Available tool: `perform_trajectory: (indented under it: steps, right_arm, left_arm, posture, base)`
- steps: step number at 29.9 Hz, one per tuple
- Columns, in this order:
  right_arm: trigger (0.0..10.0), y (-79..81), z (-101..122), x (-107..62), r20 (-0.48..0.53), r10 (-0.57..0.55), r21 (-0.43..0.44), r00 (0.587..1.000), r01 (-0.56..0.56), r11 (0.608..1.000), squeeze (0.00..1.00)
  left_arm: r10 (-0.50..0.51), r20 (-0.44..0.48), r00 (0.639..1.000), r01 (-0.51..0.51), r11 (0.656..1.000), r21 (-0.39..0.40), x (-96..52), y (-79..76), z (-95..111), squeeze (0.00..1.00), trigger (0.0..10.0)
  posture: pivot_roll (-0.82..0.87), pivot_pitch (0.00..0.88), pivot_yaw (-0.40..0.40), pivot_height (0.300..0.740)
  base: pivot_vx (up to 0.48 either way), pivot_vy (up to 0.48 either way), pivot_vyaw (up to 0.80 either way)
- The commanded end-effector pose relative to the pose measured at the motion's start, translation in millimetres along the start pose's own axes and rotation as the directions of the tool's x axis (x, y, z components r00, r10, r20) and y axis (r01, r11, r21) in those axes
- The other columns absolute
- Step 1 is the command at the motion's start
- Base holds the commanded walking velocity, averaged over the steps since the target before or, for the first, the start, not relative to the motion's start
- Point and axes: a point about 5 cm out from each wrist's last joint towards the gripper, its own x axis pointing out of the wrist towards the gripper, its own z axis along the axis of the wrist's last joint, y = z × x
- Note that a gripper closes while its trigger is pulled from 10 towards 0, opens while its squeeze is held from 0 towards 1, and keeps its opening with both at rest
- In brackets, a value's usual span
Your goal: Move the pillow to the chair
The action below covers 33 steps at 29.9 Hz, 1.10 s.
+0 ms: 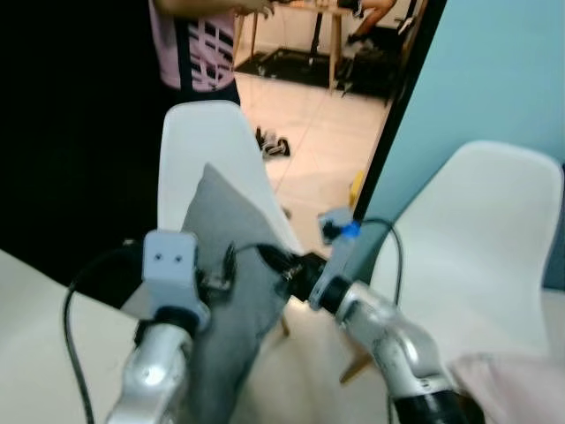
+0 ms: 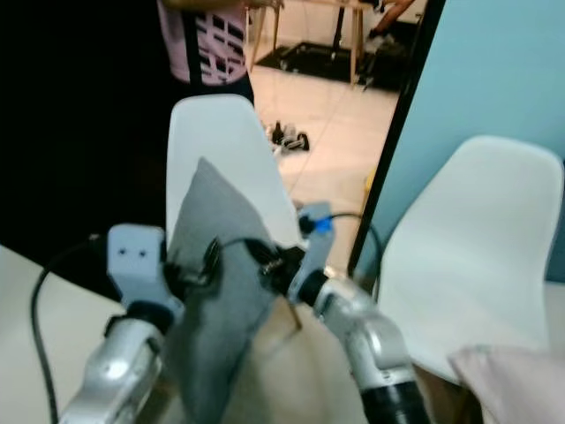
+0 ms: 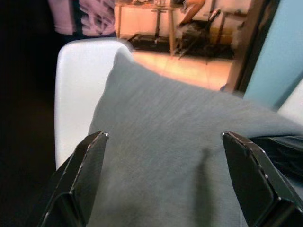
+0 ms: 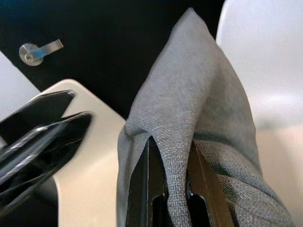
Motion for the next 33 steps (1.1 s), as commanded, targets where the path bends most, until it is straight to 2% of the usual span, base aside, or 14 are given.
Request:
perform_trajectory:
  steps: [1, 15, 18, 27, 33]
  right_arm:
    - [10.0, 15.3, 11.0, 7.0, 0.055, 0.089, -0.020, 0.994, -0.089, 0.996, 0.00]
    - [10.0, 14.3, 8.0, 8.3, 0.019, 0.084, -0.020, 0.996, -0.083, 0.996, 0.00]
    - [10.0, 16.3, 7.7, 8.6, 0.007, 0.098, -0.048, 0.995, -0.098, 0.994, 0.00]
    - [10.0, 16.4, 6.1, 7.7, 0.004, 0.100, -0.050, 0.995, -0.100, 0.994, 0.00]
    - [10.0, 14.5, 5.2, 7.6, 0.002, 0.083, -0.038, 0.997, -0.083, 0.996, 0.00]
  left_arm:
    - [0.027, -0.021, 0.999, -0.026, 0.999, 0.024, -1.9, 5.5, -4.0, 0.00, 10.0]
    - [0.031, -0.022, 0.999, -0.031, 0.999, 0.031, -1.4, 5.4, -4.2, 0.00, 10.0]
    - [0.035, -0.026, 0.999, -0.034, 0.999, 0.033, -1.5, 5.4, -4.5, 0.00, 10.0]
    - [0.037, -0.033, 0.999, -0.036, 0.999, 0.041, -2.8, 5.1, -5.0, 0.00, 10.0]
    - [0.038, -0.033, 0.999, -0.036, 0.998, 0.044, -3.3, 5.0, -5.3, 0.00, 10.0]
  posture:
    - [0.10, 0.000, -0.104, 0.740]
    - [0.10, 0.000, -0.106, 0.740]
    - [0.10, 0.000, -0.111, 0.740]
    - [0.10, 0.000, -0.113, 0.740]
    - [0.10, 0.000, -0.114, 0.740]
  base:
    - [0.390, 0.000, 0.00]
    - [0.391, 0.000, 0.00]
    - [0.320, 0.000, 0.80]
    - [0.000, 0.000, 0.78]
    - [0.000, 0.000, 0.00]
